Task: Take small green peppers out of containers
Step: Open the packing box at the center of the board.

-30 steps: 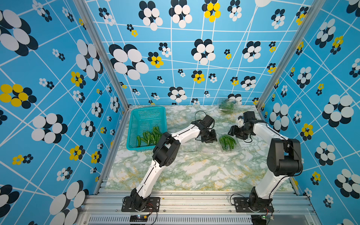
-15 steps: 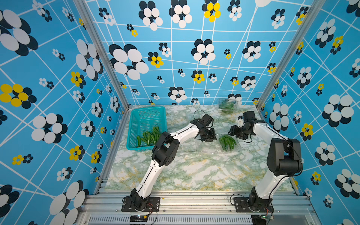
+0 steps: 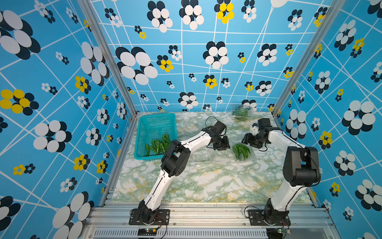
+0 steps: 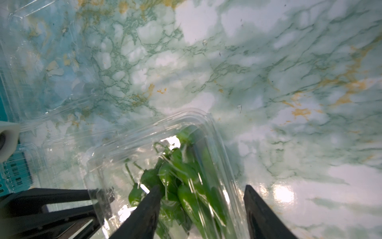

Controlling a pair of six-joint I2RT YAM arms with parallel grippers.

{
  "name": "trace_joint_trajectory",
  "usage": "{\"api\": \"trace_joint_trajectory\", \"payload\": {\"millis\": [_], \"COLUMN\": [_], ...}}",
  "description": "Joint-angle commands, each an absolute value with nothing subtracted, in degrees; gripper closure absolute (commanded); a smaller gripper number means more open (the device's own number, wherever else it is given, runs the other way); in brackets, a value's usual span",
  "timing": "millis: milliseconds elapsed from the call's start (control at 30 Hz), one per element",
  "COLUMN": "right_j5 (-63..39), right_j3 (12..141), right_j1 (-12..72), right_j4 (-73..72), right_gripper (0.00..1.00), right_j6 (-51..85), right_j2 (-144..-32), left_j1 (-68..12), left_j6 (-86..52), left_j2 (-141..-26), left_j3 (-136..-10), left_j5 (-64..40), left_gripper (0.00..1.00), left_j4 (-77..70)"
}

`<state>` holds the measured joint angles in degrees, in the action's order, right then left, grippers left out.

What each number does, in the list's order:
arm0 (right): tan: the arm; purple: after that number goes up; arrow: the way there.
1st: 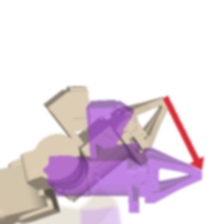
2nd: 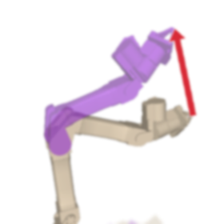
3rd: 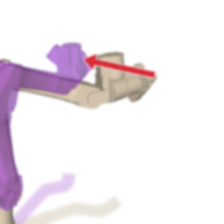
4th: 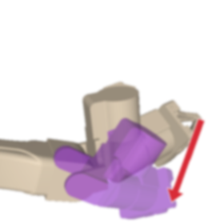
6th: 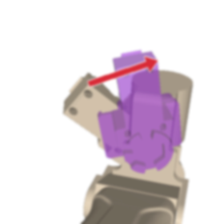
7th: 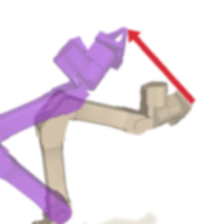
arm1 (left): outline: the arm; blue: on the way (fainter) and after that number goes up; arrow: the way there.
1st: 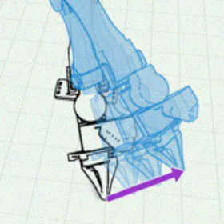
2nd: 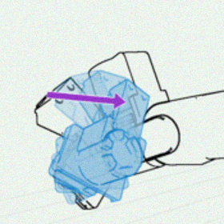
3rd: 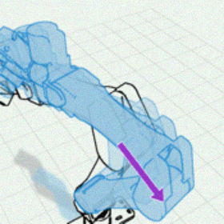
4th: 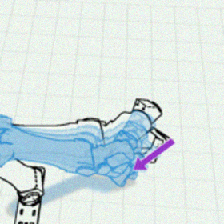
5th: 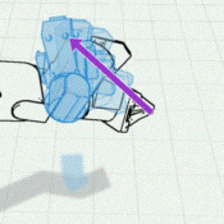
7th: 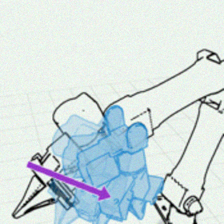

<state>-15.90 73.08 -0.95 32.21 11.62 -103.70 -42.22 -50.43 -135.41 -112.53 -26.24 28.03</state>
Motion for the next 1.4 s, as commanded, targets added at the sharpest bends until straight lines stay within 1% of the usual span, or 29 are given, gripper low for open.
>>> {"api": "trace_joint_trajectory", "payload": {"millis": [0, 167, 433, 1000, 1167, 1367], "right_j5": [-16.91, -16.92, -17.05, -17.22, -17.34, -17.23], "right_j3": [73.94, 73.96, 73.86, 73.84, 73.68, 73.65], "right_j1": [-0.37, -0.35, -0.27, -0.28, -0.28, -0.27], "right_j4": [32.17, 32.00, 31.88, 31.99, 31.94, 31.91], "right_gripper": [0.35, 0.35, 0.35, 0.35, 0.35, 0.35], "right_j6": [12.45, 12.46, 12.57, 12.48, 12.48, 12.46], "right_j2": [-105.01, -105.03, -105.19, -104.94, -104.95, -104.94], "left_j1": [-41.98, -42.10, -41.78, -41.84, -42.14, -42.07], "left_j6": [-50.71, -50.64, -50.97, -51.03, -50.54, -50.45], "left_j2": [-132.19, -131.63, -129.13, -132.29, -134.22, -133.50], "left_j3": [-111.88, -111.34, -107.01, -110.54, -113.71, -112.26], "left_j5": [-27.15, -27.47, -26.98, -27.29, -27.41, -27.22], "left_gripper": [0.67, 0.68, 0.68, 0.68, 0.69, 0.69], "left_j4": [27.37, 27.52, 26.17, 27.11, 28.99, 28.55]}}
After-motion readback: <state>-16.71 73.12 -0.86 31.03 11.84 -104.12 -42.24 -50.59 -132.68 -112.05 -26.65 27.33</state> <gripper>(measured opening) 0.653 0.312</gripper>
